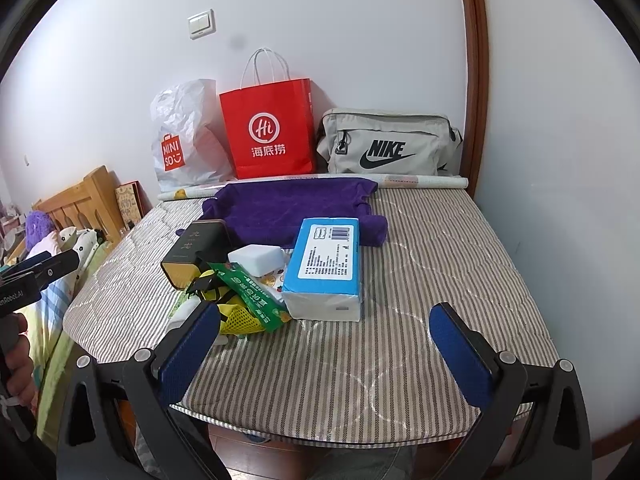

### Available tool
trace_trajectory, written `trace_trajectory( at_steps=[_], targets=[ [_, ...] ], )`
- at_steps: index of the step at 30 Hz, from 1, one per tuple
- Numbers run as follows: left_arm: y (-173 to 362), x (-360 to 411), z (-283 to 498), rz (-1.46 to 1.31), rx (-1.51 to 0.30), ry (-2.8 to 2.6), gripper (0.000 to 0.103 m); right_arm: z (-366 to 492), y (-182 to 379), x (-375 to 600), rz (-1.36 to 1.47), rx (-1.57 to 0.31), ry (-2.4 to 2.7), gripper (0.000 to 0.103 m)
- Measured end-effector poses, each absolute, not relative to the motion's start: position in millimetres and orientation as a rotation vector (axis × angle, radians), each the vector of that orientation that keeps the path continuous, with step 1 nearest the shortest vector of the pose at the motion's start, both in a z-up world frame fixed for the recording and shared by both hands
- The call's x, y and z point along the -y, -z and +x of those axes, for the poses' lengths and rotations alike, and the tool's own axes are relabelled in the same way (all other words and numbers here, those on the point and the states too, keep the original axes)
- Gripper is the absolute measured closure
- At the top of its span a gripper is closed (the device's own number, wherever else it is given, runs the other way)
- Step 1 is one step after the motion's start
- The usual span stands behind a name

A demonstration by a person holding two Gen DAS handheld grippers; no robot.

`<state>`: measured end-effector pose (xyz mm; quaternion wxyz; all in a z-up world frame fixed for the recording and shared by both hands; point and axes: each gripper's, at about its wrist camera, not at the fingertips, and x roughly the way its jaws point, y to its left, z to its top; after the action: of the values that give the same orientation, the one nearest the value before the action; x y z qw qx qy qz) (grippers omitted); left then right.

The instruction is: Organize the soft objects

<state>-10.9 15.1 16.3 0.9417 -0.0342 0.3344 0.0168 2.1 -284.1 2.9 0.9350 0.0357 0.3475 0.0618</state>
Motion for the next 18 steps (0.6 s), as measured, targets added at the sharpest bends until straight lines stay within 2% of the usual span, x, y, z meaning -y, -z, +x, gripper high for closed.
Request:
trace_trajectory(
  at_steps=[18],
  targets=[
    [-18.2, -17.9, -11.8, -0.068, -0.68, -0.037, 0.0, 1.0, -2.4, 282.4, 0.071, -0.71, -0.131, 0.0]
  ],
)
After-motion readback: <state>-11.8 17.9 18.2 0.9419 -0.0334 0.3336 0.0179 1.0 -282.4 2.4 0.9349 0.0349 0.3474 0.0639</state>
